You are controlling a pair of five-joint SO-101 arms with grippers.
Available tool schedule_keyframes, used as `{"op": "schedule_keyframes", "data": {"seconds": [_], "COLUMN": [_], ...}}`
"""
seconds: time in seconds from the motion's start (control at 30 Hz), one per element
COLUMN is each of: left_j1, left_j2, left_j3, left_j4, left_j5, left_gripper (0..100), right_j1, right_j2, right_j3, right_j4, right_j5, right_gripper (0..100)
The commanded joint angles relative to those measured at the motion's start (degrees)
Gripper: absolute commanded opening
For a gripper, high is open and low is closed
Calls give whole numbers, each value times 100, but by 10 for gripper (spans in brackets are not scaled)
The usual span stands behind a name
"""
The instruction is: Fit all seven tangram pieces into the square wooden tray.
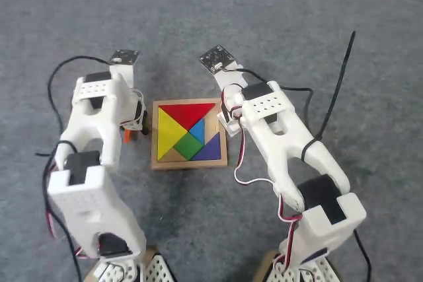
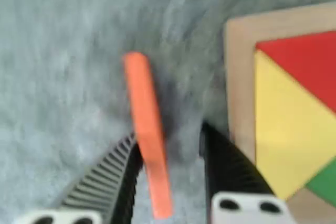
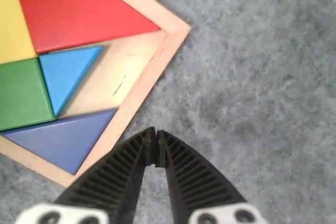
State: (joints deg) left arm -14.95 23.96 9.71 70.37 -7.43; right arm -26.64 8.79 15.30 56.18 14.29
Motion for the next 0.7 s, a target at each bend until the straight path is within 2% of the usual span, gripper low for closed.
{"op": "schedule_keyframes", "data": {"seconds": [0.0,0.23,0.43,0.67], "left_j1": [-26,-369,-413,-378], "left_j2": [62,132,18,-668], "left_j3": [-347,-418,-453,-453], "left_j4": [211,167,193,501], "left_j5": [-105,-123,-123,-97], "left_gripper": [175,168,23,25], "right_j1": [92,92,92,92], "right_j2": [-426,-426,-426,-426], "right_j3": [-18,-18,-18,-18], "right_j4": [-84,-84,-84,-84], "right_j5": [-53,-53,-53,-53], "right_gripper": [9,9,9,9]}}
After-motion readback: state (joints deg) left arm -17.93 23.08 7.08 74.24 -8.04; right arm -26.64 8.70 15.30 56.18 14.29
